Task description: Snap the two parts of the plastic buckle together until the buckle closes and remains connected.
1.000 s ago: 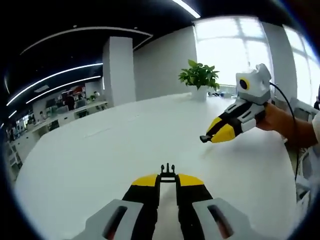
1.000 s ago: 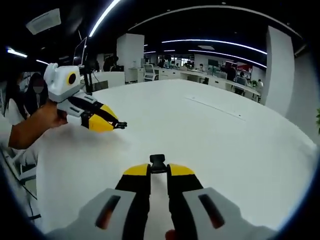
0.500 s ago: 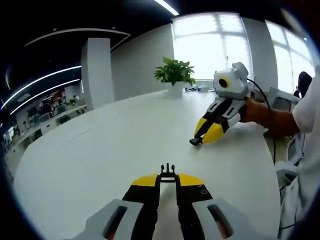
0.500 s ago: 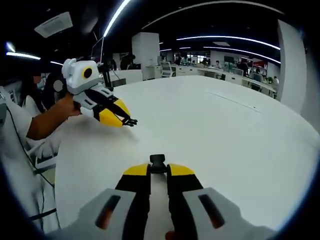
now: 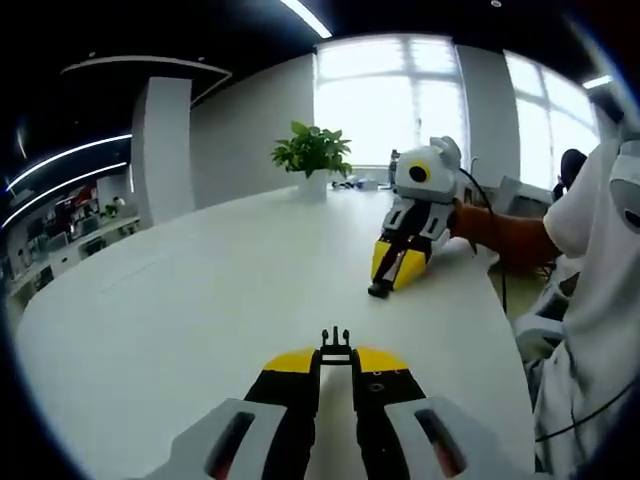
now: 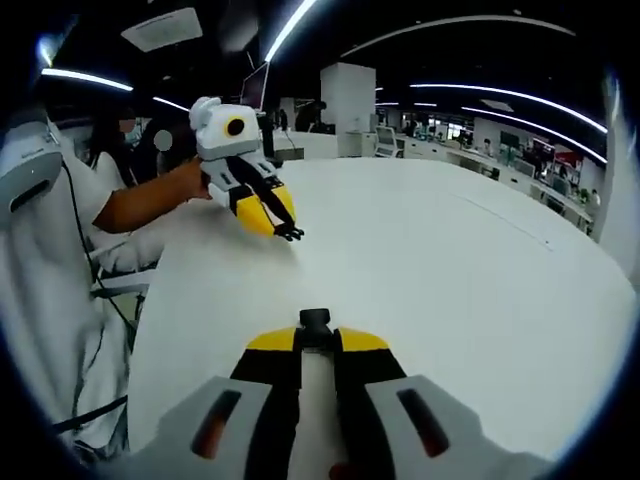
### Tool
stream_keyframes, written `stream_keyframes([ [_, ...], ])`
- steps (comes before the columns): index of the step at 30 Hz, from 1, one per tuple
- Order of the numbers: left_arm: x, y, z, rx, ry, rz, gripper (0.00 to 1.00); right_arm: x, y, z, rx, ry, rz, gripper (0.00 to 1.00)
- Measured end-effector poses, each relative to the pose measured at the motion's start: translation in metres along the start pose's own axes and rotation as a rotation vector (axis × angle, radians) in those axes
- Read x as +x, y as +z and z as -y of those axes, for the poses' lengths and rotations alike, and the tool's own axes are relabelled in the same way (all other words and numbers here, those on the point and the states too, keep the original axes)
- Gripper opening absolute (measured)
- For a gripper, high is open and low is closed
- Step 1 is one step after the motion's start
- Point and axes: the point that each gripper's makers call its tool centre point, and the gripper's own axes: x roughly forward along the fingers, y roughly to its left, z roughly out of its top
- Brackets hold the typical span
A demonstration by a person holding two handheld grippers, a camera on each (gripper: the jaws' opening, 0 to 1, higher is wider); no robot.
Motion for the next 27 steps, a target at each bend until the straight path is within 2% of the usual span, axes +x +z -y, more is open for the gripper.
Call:
stream_keyframes([
  [2,0.000,0.000,0.002,0.012,-0.016,-0.003,0.12,0.000,-0.001,-0.002,0.029,0.015,-0.002,0.13],
  [11,0.001,-0.005,0.018,0.032,-0.095,-0.024,0.12,-0.001,-0.001,-0.010,0.033,0.088,0.010,0.13],
  [20,0.006,-0.018,0.033,0.057,-0.173,-0.043,0.12,-0.002,-0.002,-0.019,-0.005,0.140,0.032,0.13],
  [27,0.007,-0.018,0.033,0.052,-0.204,-0.005,0.12,-0.002,-0.002,-0.024,-0.024,0.172,0.043,0.13],
])
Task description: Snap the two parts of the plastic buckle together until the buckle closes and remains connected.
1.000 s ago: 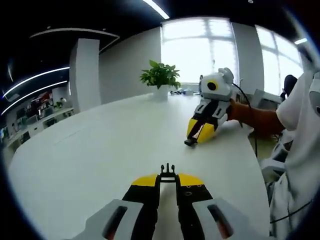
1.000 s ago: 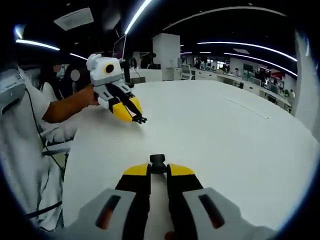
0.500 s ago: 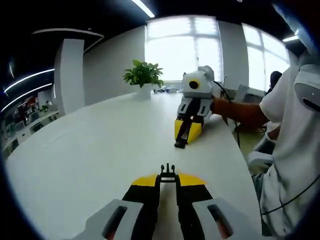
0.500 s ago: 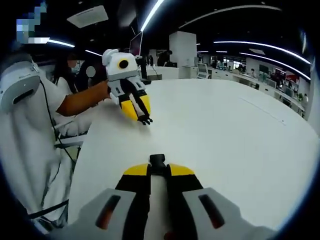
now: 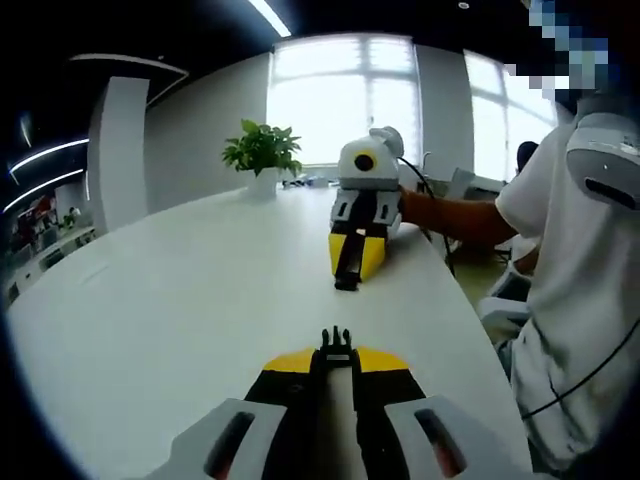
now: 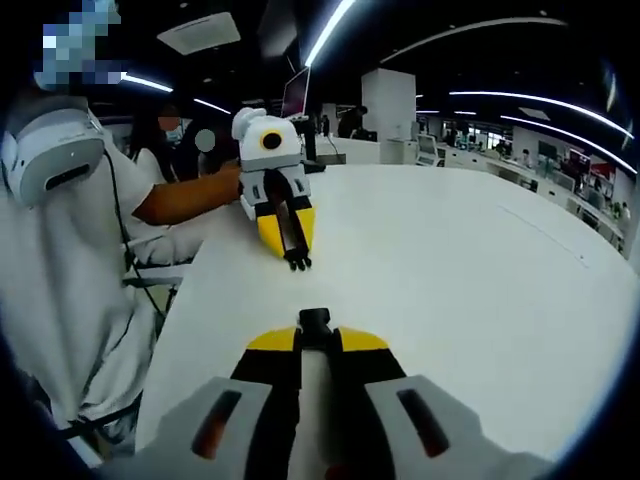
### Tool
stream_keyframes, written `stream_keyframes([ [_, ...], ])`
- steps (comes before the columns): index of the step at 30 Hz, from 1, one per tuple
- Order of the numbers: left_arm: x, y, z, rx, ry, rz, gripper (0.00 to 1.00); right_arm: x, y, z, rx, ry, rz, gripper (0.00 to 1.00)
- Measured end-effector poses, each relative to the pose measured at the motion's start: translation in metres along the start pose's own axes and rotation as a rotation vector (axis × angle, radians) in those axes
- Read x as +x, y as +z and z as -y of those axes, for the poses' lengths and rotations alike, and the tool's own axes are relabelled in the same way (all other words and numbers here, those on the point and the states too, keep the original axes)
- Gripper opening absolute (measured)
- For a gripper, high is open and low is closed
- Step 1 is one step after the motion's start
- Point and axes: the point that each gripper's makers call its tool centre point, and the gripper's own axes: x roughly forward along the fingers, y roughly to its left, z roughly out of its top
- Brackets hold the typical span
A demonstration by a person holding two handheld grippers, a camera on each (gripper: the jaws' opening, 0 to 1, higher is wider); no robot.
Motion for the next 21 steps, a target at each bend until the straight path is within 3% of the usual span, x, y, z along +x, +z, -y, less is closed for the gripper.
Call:
stream_keyframes([
  [6,0.000,0.005,0.003,0.027,-0.019,0.030,0.12,0.002,0.002,0.000,-0.005,0.009,0.012,0.13],
  [21,0.017,0.008,0.011,0.055,-0.058,0.008,0.11,0.012,0.008,-0.005,-0.037,0.046,0.017,0.13],
])
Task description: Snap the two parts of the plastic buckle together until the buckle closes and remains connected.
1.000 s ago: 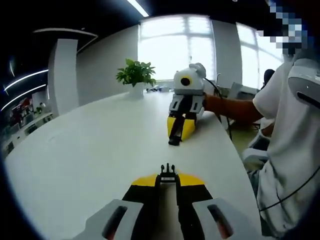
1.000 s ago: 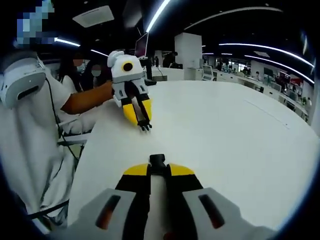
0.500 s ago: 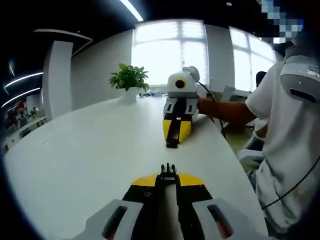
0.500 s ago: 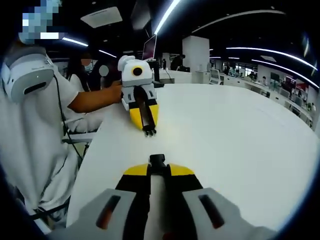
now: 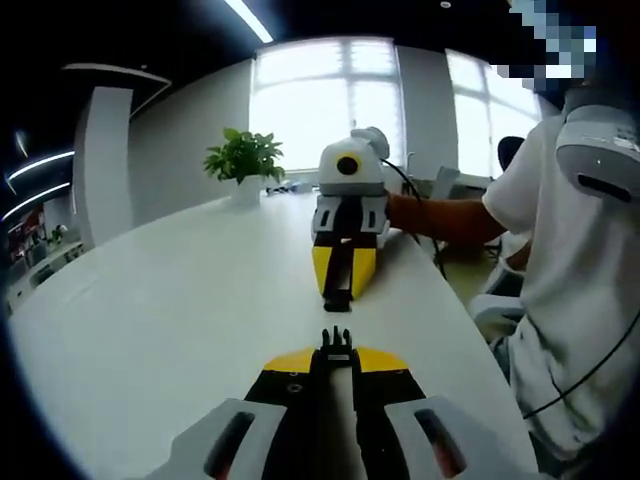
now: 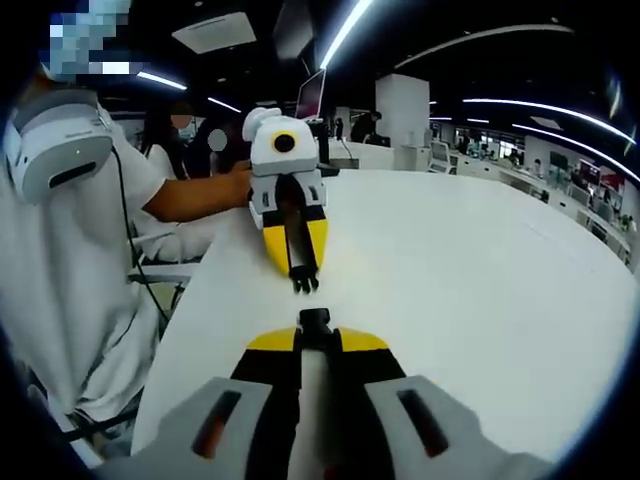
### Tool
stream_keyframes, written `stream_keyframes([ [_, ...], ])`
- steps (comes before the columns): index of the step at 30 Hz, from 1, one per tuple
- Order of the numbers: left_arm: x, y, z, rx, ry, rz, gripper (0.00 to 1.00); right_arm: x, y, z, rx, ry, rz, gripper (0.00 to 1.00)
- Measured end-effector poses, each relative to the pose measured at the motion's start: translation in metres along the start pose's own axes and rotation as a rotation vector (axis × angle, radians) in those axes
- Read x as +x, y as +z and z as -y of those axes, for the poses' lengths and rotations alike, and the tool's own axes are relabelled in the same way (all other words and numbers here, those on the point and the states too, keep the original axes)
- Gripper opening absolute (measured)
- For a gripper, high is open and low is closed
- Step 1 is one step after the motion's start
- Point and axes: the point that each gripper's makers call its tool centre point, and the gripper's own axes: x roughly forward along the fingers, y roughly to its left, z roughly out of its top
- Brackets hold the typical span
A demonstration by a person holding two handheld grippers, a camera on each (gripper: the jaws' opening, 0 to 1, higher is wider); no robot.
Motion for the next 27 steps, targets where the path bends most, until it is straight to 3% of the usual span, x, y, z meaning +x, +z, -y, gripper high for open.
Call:
stream_keyframes([
  [27,0.012,0.006,0.003,0.011,-0.035,-0.001,0.11,0.010,0.005,-0.005,-0.035,0.043,-0.002,0.12],
])
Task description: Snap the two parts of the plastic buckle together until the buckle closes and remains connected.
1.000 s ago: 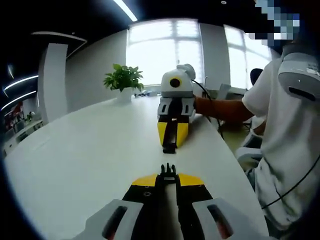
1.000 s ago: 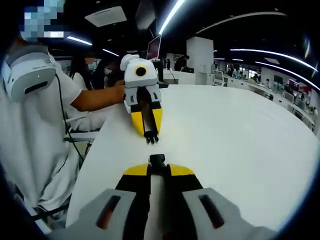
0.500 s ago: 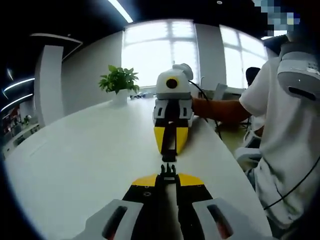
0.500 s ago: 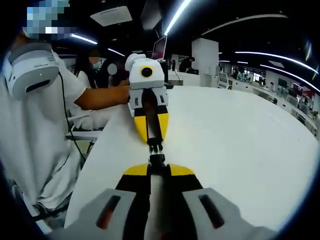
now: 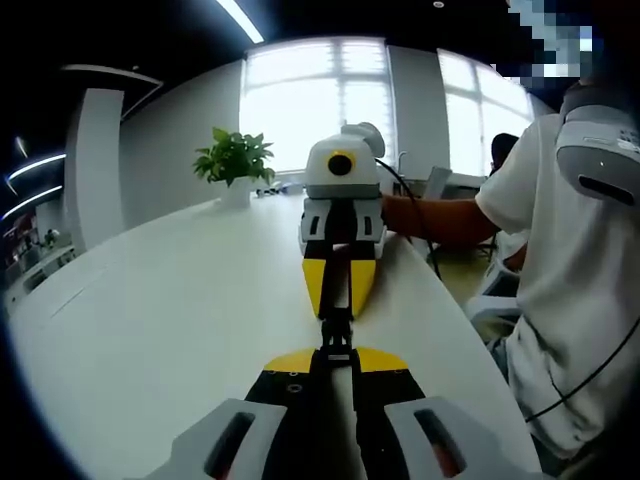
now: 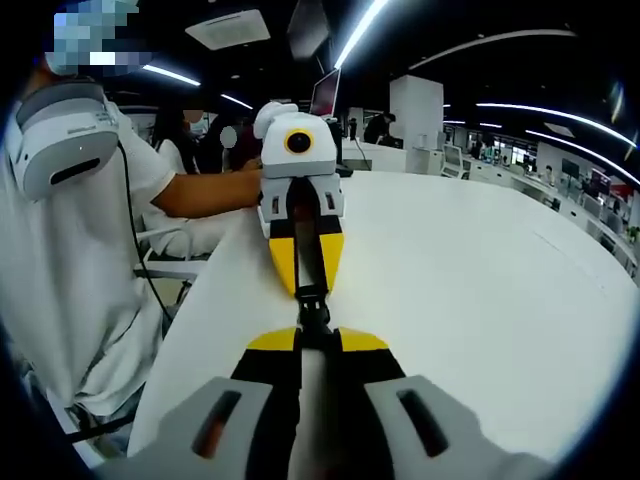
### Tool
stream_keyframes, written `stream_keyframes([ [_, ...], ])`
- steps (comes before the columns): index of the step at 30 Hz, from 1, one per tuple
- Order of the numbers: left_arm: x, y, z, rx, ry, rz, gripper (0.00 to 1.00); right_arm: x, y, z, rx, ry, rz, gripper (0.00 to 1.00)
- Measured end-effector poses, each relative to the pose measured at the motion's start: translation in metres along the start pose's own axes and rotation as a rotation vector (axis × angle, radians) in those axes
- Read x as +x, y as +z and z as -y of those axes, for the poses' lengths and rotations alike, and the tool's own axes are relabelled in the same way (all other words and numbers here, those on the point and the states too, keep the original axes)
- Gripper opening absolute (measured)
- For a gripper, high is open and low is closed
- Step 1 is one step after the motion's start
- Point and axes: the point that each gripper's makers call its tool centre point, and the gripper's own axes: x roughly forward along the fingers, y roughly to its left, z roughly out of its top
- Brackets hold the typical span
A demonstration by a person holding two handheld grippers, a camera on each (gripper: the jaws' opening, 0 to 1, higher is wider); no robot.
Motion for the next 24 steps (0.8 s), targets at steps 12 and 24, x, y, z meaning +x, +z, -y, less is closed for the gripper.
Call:
stream_keyframes([
  [12,0.0039,0.0019,0.0014,-0.007,-0.013,-0.034,0.10,0.0030,0.0017,-0.0005,-0.005,0.016,-0.007,0.12],
  [24,0.0017,0.0015,0.0008,-0.004,-0.009,-0.051,0.10,0.0031,0.0017,0.0008,-0.003,0.016,-0.007,0.12],
])
